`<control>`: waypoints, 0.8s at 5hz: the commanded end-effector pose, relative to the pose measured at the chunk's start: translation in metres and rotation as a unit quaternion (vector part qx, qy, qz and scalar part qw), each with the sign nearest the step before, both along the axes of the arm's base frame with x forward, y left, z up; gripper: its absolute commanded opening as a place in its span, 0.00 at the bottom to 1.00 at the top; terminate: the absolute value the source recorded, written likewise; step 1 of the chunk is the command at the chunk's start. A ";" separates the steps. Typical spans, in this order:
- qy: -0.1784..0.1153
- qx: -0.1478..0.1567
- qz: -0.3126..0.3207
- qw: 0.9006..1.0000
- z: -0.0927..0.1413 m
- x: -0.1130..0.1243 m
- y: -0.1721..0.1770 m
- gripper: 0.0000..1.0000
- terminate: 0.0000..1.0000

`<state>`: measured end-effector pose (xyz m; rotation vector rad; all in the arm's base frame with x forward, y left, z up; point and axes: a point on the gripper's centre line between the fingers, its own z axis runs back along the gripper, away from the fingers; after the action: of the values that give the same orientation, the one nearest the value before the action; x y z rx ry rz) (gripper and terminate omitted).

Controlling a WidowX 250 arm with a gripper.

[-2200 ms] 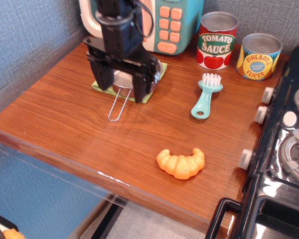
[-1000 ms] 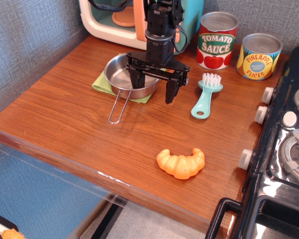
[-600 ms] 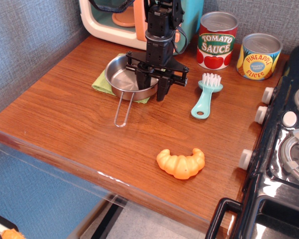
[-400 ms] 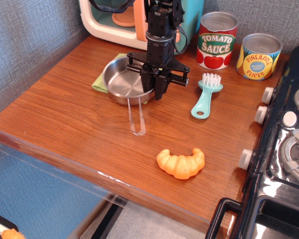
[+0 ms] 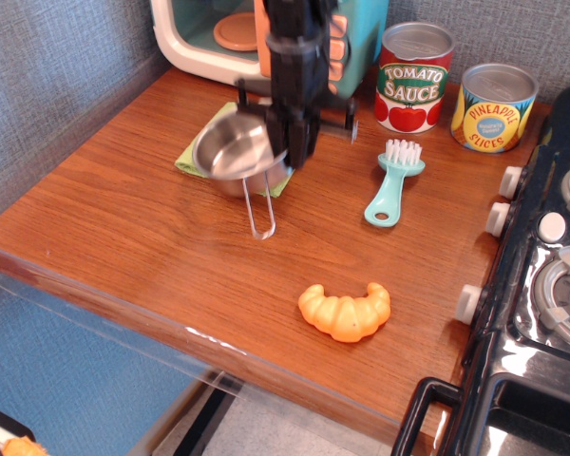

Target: Move the metal pot to the front left edge of the table.

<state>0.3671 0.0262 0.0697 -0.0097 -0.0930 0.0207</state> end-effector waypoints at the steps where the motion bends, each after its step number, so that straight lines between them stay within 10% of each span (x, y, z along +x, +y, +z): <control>1: -0.043 -0.004 0.041 0.998 0.048 -0.042 0.055 0.00 0.00; 4: 0.031 0.040 0.112 0.992 -0.013 -0.075 0.114 0.00 0.00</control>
<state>0.2895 0.1352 0.0387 0.0612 0.0214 0.2349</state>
